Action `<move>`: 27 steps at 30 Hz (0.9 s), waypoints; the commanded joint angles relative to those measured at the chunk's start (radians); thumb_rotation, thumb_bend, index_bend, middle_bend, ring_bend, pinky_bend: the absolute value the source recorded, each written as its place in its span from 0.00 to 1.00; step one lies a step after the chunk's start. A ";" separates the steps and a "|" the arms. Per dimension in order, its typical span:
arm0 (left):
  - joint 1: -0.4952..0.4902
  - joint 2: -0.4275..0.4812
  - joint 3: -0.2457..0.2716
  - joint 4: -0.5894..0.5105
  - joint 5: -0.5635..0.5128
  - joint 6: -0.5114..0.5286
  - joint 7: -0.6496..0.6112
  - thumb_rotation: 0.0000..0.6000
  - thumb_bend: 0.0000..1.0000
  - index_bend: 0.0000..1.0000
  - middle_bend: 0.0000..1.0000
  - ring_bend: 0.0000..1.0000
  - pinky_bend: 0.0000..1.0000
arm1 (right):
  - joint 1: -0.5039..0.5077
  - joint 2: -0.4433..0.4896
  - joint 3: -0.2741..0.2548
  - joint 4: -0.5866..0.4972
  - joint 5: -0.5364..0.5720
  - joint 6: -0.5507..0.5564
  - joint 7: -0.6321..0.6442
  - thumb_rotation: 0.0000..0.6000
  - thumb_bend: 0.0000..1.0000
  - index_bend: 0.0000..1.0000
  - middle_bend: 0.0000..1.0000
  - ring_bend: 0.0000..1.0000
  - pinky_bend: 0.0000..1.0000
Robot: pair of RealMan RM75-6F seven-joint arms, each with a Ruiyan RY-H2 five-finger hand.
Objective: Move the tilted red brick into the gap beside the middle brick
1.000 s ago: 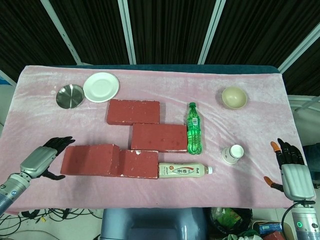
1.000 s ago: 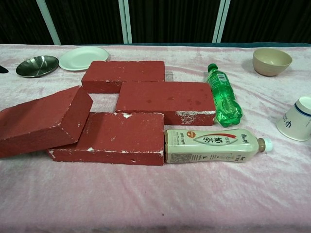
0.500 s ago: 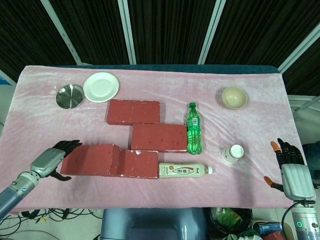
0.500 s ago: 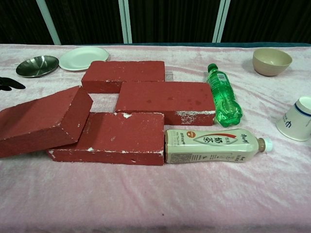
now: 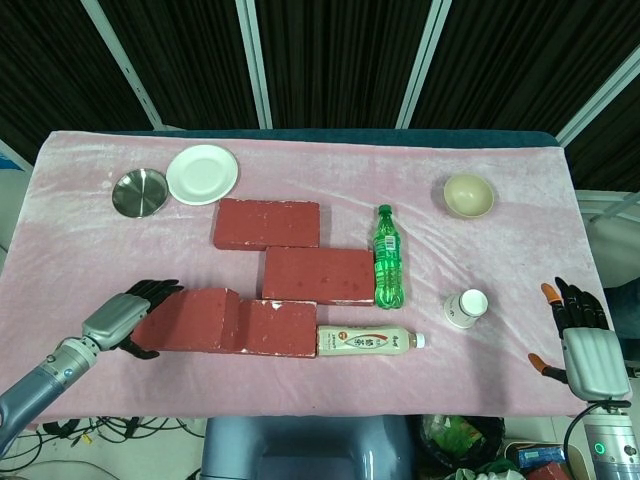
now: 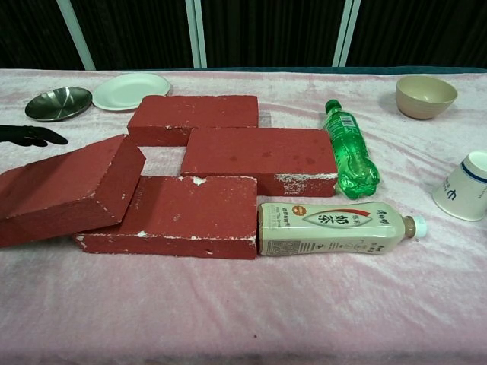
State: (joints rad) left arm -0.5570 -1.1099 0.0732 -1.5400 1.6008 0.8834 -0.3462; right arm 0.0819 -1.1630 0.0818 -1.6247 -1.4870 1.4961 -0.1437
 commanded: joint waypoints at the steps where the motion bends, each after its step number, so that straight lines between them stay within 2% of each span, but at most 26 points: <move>1: -0.005 -0.007 -0.005 0.003 -0.009 -0.006 0.007 1.00 0.00 0.00 0.00 0.00 0.00 | 0.000 0.000 0.000 0.000 0.000 0.000 0.000 1.00 0.04 0.00 0.00 0.00 0.08; 10: -0.023 -0.038 -0.016 0.016 -0.041 -0.033 0.040 1.00 0.00 0.00 0.01 0.00 0.00 | 0.000 0.003 0.001 -0.004 0.008 -0.006 0.001 1.00 0.04 0.00 0.00 0.00 0.08; 16: -0.030 -0.050 -0.020 0.019 -0.063 -0.047 0.076 1.00 0.01 0.00 0.08 0.00 0.00 | 0.002 0.006 0.000 -0.009 0.014 -0.013 -0.002 1.00 0.04 0.00 0.00 0.00 0.08; 21: -0.030 -0.065 -0.027 0.024 -0.083 -0.045 0.114 1.00 0.11 0.09 0.17 0.00 0.00 | 0.002 0.009 -0.001 -0.013 0.018 -0.018 0.000 1.00 0.04 0.00 0.00 0.00 0.08; 27: -0.024 -0.084 -0.045 0.030 -0.106 -0.019 0.155 1.00 0.28 0.18 0.26 0.00 0.00 | 0.001 0.012 -0.001 -0.019 0.022 -0.021 0.002 1.00 0.04 0.00 0.00 0.00 0.08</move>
State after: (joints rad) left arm -0.5831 -1.1898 0.0330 -1.5105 1.5000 0.8560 -0.2005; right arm 0.0833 -1.1515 0.0808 -1.6435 -1.4649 1.4751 -0.1418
